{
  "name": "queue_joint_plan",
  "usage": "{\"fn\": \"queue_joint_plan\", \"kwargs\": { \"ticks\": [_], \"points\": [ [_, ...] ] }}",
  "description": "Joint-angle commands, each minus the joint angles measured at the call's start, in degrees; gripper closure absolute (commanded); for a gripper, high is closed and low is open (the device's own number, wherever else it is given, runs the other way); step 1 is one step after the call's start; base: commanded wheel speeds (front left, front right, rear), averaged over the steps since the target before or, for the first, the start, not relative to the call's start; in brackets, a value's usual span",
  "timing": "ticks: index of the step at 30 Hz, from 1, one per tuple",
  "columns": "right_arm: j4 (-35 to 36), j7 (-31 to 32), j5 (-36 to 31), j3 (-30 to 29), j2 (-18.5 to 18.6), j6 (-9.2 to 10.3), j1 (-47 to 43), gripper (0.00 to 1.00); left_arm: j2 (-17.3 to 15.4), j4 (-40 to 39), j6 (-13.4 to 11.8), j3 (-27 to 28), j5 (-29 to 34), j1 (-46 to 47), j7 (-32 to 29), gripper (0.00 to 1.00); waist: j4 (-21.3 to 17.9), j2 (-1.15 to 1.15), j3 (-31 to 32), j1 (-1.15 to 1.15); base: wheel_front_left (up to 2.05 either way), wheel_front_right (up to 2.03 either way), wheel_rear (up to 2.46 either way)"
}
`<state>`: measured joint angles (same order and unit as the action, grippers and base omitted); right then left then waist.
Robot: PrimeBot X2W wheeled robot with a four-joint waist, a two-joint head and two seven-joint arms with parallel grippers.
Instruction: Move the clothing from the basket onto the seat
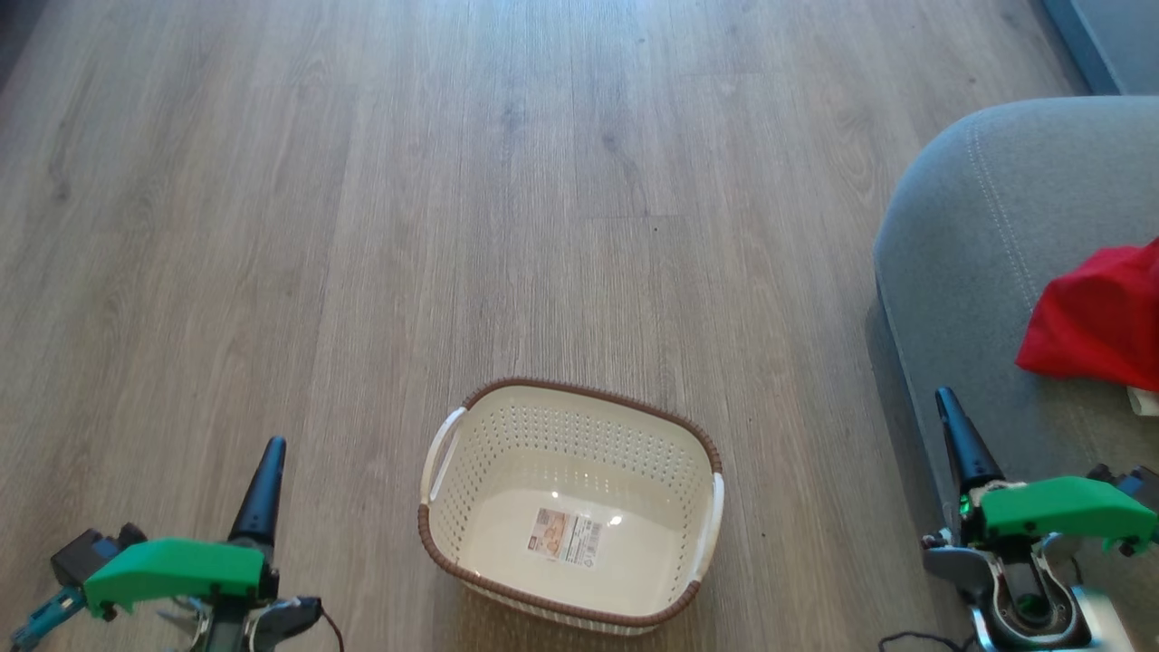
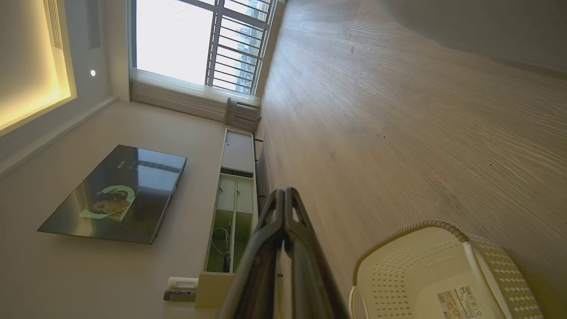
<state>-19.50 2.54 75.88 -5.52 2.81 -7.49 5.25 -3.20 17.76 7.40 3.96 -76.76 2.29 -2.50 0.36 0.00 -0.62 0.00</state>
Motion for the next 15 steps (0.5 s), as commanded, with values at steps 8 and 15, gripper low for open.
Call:
{"fn": "queue_joint_plan", "kwargs": {
  "ticks": [8, 15],
  "points": [
    [3.73, 1.87, 7.70, -0.06, 0.09, 0.00, 1.09, 1.00, 0.06, -2.80, 0.08, 2.22, -7.27, 3.54, -1.94, 1.00, -0.16, 0.00, 0.20, 0.00, 0.00, 0.00, 0.00],
    [4.56, 2.86, 11.81, -0.51, 0.08, 0.00, 1.01, 1.00, 0.19, -3.23, 0.08, 2.39, -11.16, 3.72, -2.93, 1.00, -0.26, 0.00, 0.31, 0.00, 0.00, 0.00, 0.00]
  ]
}}
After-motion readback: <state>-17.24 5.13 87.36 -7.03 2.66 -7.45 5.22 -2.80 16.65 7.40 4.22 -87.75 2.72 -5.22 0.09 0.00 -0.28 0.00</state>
